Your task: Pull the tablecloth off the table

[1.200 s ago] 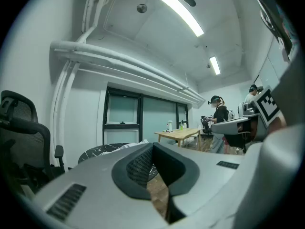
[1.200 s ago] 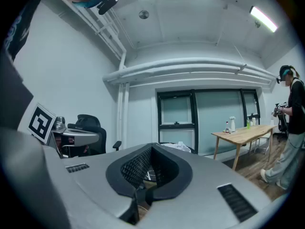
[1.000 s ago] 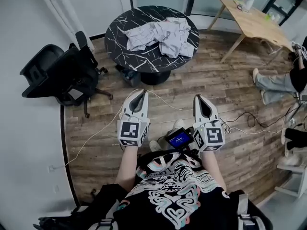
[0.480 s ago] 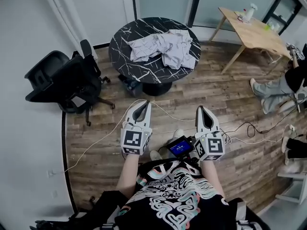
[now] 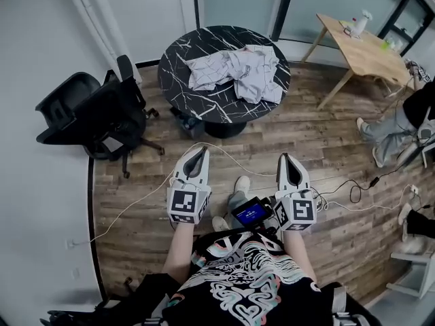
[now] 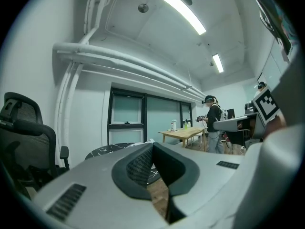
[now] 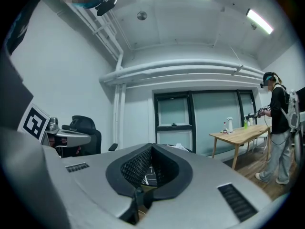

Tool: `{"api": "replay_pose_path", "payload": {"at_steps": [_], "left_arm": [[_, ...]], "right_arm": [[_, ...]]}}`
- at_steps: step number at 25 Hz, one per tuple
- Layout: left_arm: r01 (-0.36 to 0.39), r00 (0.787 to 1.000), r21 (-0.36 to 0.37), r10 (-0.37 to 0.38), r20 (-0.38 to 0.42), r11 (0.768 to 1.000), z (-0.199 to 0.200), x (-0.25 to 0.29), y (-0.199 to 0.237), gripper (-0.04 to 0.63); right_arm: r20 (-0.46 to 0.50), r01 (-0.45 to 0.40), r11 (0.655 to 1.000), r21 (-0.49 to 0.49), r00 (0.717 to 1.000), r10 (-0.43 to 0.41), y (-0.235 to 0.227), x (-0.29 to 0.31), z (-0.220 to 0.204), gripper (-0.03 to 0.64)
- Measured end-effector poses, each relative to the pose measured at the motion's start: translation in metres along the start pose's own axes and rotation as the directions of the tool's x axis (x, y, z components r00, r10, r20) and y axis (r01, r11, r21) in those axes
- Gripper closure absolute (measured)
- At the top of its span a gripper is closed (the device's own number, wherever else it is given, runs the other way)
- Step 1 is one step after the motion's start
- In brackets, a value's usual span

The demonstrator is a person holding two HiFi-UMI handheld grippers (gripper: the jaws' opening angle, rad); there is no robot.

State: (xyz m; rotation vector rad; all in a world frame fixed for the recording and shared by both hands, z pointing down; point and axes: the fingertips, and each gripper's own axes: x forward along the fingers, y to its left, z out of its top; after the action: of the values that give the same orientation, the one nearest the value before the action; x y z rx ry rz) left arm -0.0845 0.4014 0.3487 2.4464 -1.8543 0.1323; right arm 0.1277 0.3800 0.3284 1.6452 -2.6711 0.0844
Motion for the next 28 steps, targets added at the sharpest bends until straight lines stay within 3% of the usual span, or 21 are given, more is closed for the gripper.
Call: {"api": "replay_pose_path", "payload": {"at_steps": [14, 28], "left_arm": [[0.002, 1.000, 0.012, -0.001, -0.025, 1.000, -0.010, 0.085, 0.038, 0.572], [-0.073, 0.997, 0.022, 0.074, -0.026, 0.997, 0.009, 0.194, 0.082, 0.572]], "right_arm": [[-0.002, -0.008, 1.000, 0.004, 1.000, 0.008, -0.033, 0.091, -0.010, 0.597], [-0.042, -0.055, 0.998, 0.024, 0.998, 0.056, -0.085, 0.204, -0.009, 0.597]]}}
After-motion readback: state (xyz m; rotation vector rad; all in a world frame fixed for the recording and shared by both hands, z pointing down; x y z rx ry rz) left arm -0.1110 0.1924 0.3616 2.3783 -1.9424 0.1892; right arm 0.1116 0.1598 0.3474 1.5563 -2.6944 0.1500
